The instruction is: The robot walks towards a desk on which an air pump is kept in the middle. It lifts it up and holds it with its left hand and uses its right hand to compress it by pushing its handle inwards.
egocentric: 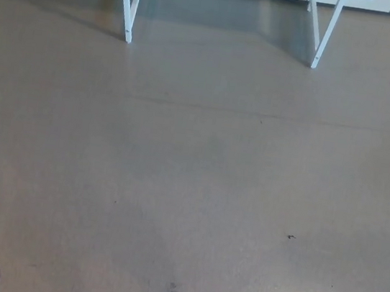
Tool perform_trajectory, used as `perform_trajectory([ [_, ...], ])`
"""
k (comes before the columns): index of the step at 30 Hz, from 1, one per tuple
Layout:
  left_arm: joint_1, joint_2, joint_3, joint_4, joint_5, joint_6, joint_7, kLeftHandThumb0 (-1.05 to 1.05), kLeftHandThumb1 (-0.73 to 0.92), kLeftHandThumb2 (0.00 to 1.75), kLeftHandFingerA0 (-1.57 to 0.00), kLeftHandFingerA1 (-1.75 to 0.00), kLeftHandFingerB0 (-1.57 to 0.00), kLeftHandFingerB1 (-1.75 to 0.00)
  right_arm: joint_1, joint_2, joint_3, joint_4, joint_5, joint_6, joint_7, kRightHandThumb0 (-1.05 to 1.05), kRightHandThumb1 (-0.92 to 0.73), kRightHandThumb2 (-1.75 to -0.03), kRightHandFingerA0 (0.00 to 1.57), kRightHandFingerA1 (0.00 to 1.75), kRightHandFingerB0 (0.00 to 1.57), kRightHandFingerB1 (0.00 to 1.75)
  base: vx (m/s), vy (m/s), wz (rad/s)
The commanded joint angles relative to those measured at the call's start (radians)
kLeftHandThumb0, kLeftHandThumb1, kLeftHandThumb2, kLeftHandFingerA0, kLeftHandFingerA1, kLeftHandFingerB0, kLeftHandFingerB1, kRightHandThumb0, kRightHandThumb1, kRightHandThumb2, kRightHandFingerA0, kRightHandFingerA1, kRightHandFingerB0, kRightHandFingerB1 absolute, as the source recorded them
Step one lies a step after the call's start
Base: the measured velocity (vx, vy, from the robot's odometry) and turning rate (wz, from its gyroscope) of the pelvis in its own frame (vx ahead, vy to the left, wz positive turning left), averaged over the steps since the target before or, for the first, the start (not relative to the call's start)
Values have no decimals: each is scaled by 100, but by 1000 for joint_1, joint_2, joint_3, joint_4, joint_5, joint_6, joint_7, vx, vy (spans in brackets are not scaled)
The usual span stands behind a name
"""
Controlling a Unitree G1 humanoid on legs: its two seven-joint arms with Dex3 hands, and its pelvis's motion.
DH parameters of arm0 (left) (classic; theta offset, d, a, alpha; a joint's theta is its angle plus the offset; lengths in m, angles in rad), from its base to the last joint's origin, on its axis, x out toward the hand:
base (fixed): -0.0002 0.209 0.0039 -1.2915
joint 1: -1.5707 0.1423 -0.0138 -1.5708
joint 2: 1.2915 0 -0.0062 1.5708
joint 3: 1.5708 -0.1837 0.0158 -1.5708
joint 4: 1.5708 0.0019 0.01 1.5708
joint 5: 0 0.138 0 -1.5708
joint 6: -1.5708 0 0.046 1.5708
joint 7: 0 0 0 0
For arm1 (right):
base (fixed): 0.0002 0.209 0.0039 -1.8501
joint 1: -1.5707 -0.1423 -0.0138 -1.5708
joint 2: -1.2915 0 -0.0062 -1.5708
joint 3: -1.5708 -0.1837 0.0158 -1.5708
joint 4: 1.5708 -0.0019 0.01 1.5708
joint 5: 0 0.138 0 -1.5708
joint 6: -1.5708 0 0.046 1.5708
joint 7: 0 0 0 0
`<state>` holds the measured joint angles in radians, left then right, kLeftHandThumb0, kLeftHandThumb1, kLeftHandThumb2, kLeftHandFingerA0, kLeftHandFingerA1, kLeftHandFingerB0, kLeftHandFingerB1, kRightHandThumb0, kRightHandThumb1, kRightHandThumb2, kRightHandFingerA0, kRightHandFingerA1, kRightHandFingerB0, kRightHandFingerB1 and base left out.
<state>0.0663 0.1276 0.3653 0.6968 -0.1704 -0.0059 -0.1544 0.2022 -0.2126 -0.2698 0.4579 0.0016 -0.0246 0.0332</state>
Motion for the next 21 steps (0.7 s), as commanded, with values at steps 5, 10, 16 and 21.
perform_trajectory([
  [5,-44,22,16,22,-45,-16,-32,-23,73,61,-40,-48,-35,-40,-35,-9,-14,5,28,14,-8,-30,-67,-59,62,45,51,41,0,0,0],
  [10,-70,25,24,30,-57,-9,-20,-24,70,60,-43,-49,-39,-41,-63,-14,-1,19,9,16,-16,-30,-65,-59,62,46,51,40,0,0,0],
  [16,-42,28,21,36,-56,-30,-32,-25,70,60,-45,-51,-41,-43,-67,-20,9,62,2,-4,-14,-30,-64,-59,64,46,52,41,130,-5,7],
  [21,-28,27,17,19,-57,-11,-26,-23,71,60,-49,-51,-43,-43,-50,-22,22,45,-2,-4,-16,-32,-65,-59,65,45,53,41,157,16,4],
])
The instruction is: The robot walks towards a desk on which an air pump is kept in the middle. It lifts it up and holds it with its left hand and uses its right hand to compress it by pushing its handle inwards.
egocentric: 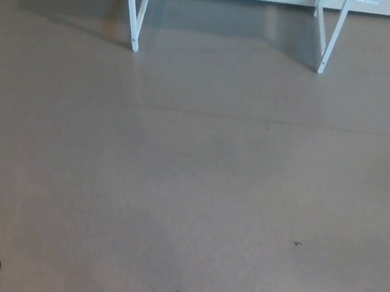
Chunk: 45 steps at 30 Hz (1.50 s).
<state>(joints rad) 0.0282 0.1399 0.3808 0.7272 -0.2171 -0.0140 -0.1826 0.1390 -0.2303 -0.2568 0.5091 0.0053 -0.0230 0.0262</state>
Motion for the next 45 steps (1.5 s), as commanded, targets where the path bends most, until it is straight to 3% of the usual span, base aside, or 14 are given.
perform_trajectory([
  [1,10,14,1,-16,-9,2,7,-23,71,60,-49,-51,-43,-43,14,-4,11,-9,-7,-3,-10,-32,-65,-59,65,45,53,41,93,114,-8],
  [12,13,17,2,-22,-17,-7,-1,-24,69,60,-48,-51,-45,-44,7,-10,25,-2,-6,-21,-15,-32,-64,-59,71,47,57,43,194,296,-10],
  [30,9,17,-5,-29,-20,-7,-18,-24,68,59,-50,-51,-47,-45,6,-23,34,1,-9,-20,-19,-32,-64,-59,74,48,59,44,324,-131,7],
  [45,-10,16,-8,-36,-20,8,-8,-24,68,59,-49,-52,-50,-48,6,-28,39,-25,-5,-5,-17,-33,-63,-59,76,48,60,44,402,188,-17],
])
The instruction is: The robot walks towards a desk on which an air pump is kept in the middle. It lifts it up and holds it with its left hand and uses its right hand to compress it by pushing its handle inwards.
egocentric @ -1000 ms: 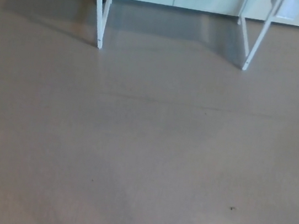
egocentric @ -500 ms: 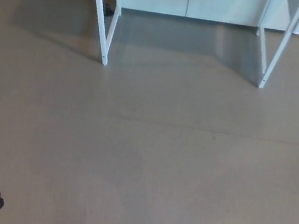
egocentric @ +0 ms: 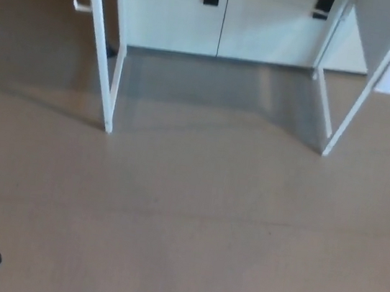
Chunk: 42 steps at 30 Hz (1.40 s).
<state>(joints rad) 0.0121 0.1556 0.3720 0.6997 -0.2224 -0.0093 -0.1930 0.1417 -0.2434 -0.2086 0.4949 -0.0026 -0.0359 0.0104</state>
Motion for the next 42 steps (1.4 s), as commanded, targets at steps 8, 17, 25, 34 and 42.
perform_trajectory([
  [8,0,5,-7,-15,-14,11,-4,-23,68,60,-48,-52,-52,-50,-5,-17,-1,-6,-7,11,-5,-32,-65,-59,77,48,62,45,423,-27,29],
  [17,16,9,-14,5,-1,-12,-12,-25,66,59,-51,-52,-53,-49,24,-14,-6,7,3,-17,1,-31,-65,-59,78,49,64,46,565,-64,14],
  [25,291,-11,-46,-44,27,-51,-62,-23,68,59,-51,-51,-47,-44,343,4,-16,-4,2,-168,26,-30,-62,-59,77,49,62,45,587,73,-27],
  [34,339,-9,-78,-23,40,-80,-52,-31,59,75,-54,-58,-42,-50,404,-4,-10,112,-27,-290,-20,-28,-64,-58,77,48,64,44,520,212,1],
  [42,326,-15,-97,-51,43,-60,-18,-25,69,60,-58,-51,-50,-43,400,-9,-6,91,-34,-291,-34,-31,-64,-59,77,49,62,43,241,-139,21],
])
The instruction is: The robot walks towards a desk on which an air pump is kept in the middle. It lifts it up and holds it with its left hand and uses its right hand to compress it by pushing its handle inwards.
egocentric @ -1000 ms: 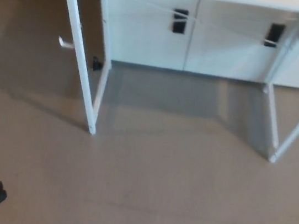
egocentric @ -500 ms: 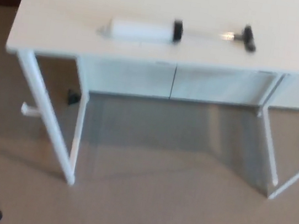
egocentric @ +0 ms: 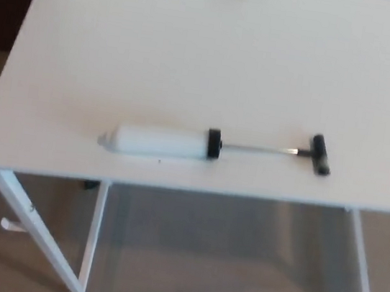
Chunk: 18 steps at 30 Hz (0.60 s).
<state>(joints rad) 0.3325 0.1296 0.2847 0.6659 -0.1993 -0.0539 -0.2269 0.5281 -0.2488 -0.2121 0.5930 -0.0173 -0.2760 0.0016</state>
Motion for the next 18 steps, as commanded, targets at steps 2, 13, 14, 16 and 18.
perform_trajectory([
  [2,-1,13,-14,-24,18,-18,7,-24,67,59,-55,-51,-47,-43,-4,-6,-4,4,-20,-44,-33,-30,-63,-58,81,48,64,43,121,-153,-2],
  [13,-53,25,-21,-49,-7,24,-25,-23,71,60,-49,-52,-45,-45,-50,10,-15,11,-7,-53,-39,-29,-63,-58,81,49,65,44,19,99,-12],
  [14,-54,25,-22,-62,-10,35,-24,-24,72,60,-50,-53,-46,-45,-51,12,-15,6,-6,-49,-41,-30,-62,-57,80,49,65,44,44,351,11],
  [16,-41,28,-28,-106,-12,67,-23,-24,74,61,-50,-51,-44,-44,-62,10,-17,27,-7,-58,-43,-32,-61,-59,79,49,64,44,53,293,4],
  [18,-12,38,-35,-172,-15,99,-34,-26,73,61,-48,-51,-43,-44,-76,4,-18,56,-12,-74,-44,-32,-63,-58,78,48,64,43,119,165,20],
])
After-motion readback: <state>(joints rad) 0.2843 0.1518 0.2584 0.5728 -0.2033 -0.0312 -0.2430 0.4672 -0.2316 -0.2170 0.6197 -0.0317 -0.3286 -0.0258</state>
